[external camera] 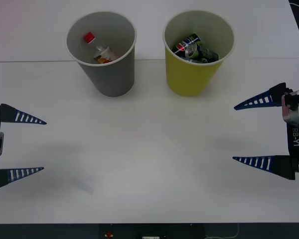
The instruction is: Put the can into the green bin and the plastic bottle into the gray bin
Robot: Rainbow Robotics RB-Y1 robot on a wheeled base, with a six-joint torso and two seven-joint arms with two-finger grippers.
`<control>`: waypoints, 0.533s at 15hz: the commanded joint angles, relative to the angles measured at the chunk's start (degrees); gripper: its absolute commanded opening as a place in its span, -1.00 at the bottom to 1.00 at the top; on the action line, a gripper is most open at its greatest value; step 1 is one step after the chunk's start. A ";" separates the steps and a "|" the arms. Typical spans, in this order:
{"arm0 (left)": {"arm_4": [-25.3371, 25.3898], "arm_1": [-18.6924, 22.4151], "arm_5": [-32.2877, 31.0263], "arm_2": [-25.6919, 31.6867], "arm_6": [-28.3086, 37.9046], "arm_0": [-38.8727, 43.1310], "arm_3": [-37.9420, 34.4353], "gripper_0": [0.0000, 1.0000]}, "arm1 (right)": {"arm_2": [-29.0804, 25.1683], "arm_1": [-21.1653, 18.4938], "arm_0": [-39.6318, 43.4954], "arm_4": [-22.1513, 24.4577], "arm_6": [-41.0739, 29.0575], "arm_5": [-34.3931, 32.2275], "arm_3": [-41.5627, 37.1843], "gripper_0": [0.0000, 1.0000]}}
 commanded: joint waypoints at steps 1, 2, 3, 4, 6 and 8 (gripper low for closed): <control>0.00 0.00 0.00 0.00 0.00 0.00 0.00 1.00 | -1.18 0.10 5.16 -0.32 4.93 2.25 0.01 1.00; 0.00 0.00 0.00 0.00 0.00 0.00 0.00 1.00 | -1.62 0.36 6.39 -0.32 5.98 2.78 0.01 1.00; 0.00 0.00 0.00 0.00 0.00 0.00 0.00 1.00 | -2.15 0.80 7.89 -0.23 6.86 3.48 0.01 1.00; 0.00 0.00 0.00 0.00 0.00 0.00 0.00 1.00 | -2.41 1.06 9.38 -0.23 7.13 4.19 0.09 1.00; 0.00 0.00 0.00 0.00 0.00 0.00 0.00 1.00 | -2.32 1.06 9.65 0.47 7.39 4.45 0.09 1.00; 0.00 0.00 0.00 0.00 0.00 0.00 0.00 1.00 | -2.41 1.06 9.73 0.74 7.39 4.36 0.01 1.00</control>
